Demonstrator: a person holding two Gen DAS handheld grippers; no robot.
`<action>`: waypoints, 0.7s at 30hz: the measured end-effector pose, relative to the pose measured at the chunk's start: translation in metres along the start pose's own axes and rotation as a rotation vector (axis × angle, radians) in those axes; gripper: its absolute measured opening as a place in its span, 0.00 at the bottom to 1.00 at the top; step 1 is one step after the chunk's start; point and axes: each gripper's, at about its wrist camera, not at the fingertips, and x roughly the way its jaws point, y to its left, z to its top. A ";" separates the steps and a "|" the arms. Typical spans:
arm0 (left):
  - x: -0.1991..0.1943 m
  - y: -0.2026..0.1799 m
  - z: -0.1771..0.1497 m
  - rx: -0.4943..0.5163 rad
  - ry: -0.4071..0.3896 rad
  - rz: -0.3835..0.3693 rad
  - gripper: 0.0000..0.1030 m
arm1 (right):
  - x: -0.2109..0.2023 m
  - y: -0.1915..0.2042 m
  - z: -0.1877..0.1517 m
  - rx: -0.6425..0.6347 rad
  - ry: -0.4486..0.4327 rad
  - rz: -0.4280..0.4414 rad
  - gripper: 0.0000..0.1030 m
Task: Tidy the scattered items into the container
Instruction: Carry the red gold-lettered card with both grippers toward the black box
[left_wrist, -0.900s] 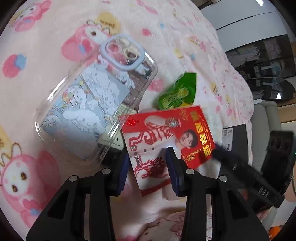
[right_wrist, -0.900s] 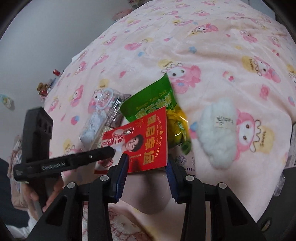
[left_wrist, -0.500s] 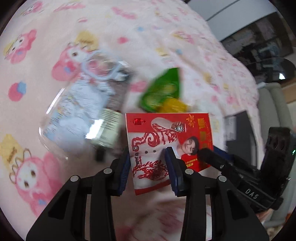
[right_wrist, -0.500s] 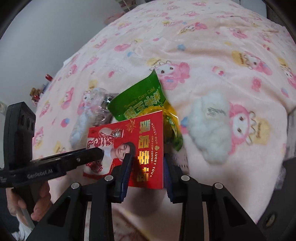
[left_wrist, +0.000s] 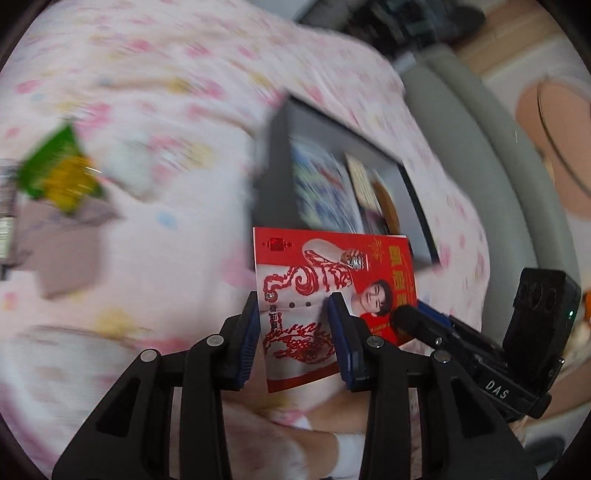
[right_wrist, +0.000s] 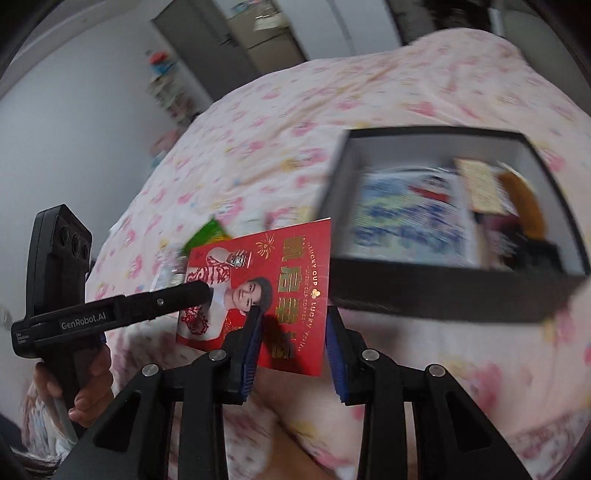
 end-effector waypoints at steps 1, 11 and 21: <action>0.017 -0.013 -0.004 0.025 0.036 0.005 0.34 | -0.005 -0.014 -0.007 0.031 -0.002 -0.020 0.30; 0.110 -0.045 -0.020 0.114 0.235 0.042 0.35 | 0.022 -0.115 -0.069 0.213 0.141 -0.143 0.30; 0.109 -0.019 -0.012 0.032 0.240 0.061 0.45 | 0.045 -0.130 -0.067 0.248 0.124 -0.261 0.33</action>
